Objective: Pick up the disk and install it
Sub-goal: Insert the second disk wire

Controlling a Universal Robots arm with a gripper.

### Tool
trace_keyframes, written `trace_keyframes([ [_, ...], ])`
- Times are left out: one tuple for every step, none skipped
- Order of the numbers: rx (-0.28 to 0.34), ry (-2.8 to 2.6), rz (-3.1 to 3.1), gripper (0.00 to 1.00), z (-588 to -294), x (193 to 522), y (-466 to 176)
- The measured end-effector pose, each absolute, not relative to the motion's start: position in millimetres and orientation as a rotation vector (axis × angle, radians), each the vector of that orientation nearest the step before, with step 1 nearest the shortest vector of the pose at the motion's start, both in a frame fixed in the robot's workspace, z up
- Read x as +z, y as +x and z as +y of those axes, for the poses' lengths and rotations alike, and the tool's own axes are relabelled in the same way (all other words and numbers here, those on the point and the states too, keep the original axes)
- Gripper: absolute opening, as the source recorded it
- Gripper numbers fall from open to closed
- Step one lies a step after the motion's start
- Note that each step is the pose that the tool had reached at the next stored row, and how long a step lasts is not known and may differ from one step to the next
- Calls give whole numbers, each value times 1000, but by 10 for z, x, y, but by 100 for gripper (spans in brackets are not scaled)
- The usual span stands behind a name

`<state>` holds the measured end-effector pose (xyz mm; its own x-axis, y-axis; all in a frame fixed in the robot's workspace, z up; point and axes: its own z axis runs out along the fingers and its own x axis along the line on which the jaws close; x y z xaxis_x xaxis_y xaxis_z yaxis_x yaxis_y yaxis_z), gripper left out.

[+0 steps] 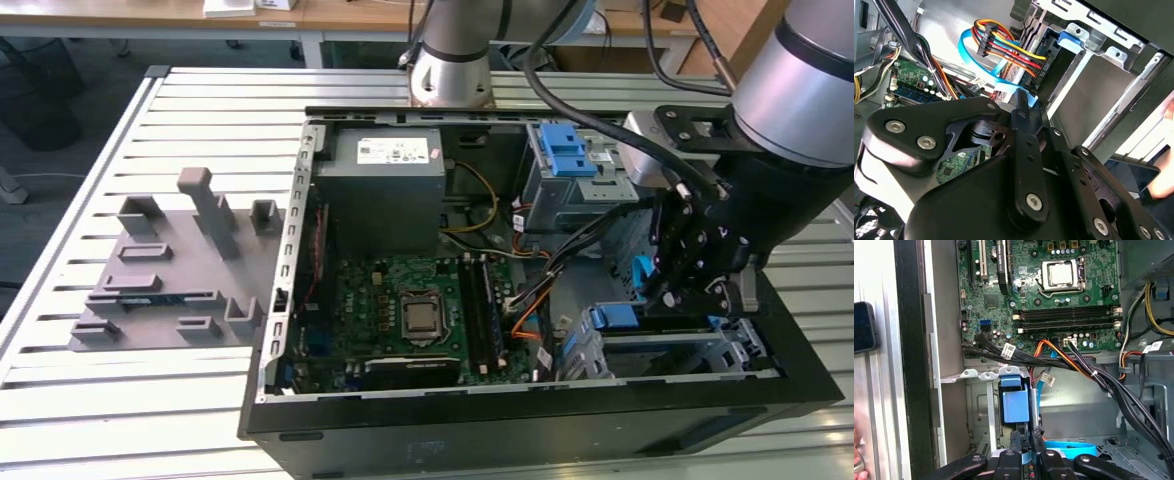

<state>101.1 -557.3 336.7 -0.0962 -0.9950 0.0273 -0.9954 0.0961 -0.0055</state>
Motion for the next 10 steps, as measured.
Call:
trace_keyframes([
  [35, 2100, -2314, 23, -5573, 3366, 1011],
  [35, 2100, -2314, 23, -5572, 3366, 1012],
  [35, 2100, -2314, 23, -5572, 3365, 1013],
  [35, 2100, -2314, 23, -5572, 3365, 1014],
  [35, 2100, -2313, 23, -5572, 3364, 1015],
  [35, 2100, -2314, 23, -5572, 3353, 1018],
  [35, 2100, -2314, 23, -5572, 3343, 1018],
  [35, 2100, -2314, 23, -5572, 3342, 1018],
  [35, 2100, -2314, 23, -5572, 3342, 1019],
  [35, 2101, -2314, 23, -5572, 3341, 1021],
])
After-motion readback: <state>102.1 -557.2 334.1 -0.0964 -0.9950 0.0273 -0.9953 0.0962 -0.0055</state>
